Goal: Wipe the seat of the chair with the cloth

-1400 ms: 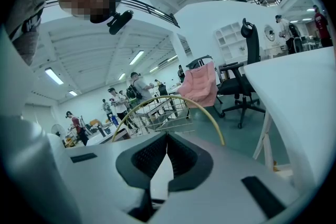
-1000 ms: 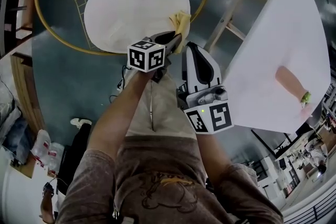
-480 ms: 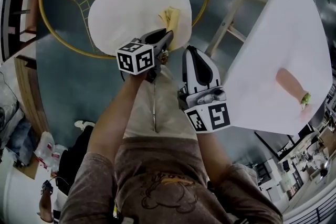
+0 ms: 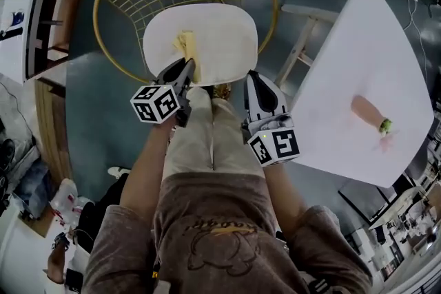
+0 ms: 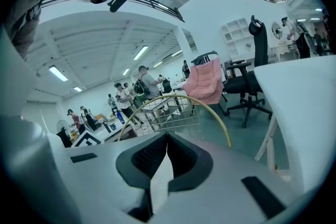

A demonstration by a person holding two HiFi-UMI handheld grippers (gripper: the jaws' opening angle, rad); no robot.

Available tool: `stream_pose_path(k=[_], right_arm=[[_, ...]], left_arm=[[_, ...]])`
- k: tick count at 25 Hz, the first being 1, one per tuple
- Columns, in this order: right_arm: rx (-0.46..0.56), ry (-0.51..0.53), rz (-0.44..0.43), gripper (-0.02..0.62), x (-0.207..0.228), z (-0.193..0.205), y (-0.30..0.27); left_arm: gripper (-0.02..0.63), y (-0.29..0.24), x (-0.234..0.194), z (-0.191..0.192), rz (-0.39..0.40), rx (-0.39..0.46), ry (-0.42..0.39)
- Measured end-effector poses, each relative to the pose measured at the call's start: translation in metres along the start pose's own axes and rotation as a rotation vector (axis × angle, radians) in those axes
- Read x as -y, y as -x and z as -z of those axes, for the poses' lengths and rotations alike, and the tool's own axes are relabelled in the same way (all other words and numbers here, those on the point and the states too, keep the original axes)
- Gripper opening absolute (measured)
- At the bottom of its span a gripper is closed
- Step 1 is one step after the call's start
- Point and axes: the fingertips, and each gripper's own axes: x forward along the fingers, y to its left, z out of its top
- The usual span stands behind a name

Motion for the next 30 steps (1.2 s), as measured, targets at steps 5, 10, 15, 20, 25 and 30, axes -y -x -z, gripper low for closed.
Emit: stream_pose_path(k=[5, 10, 15, 20, 25, 30], right_arm=[[0.003, 0.052, -0.031, 0.028, -0.011, -0.03, 0.008], [0.0, 0.09, -0.055, 0.028, -0.031, -0.063, 0.026], [0.034, 0.126, -0.081, 0.028, -0.049, -0.097, 0.038], [0.057, 0.142, -0.099, 0.028, -0.066, -0.122, 0.053], [0.113, 0.189, -0.123, 0.028, -0.08, -0.157, 0.069], [0.16, 0.234, -0.145, 0.028, -0.091, -0.185, 0.093]], left_arm=[[0.075, 0.049, 0.027, -0.046, -0.014, 0.074, -0.055], [0.075, 0.101, 0.067, -0.084, -0.013, 0.128, -0.127], [0.075, 0.14, 0.103, -0.128, 0.008, 0.232, -0.145], [0.075, 0.177, 0.138, -0.151, 0.032, 0.299, -0.152], [0.075, 0.213, 0.171, -0.176, 0.038, 0.375, -0.246], [0.075, 0.249, 0.199, -0.19, 0.039, 0.425, -0.342]])
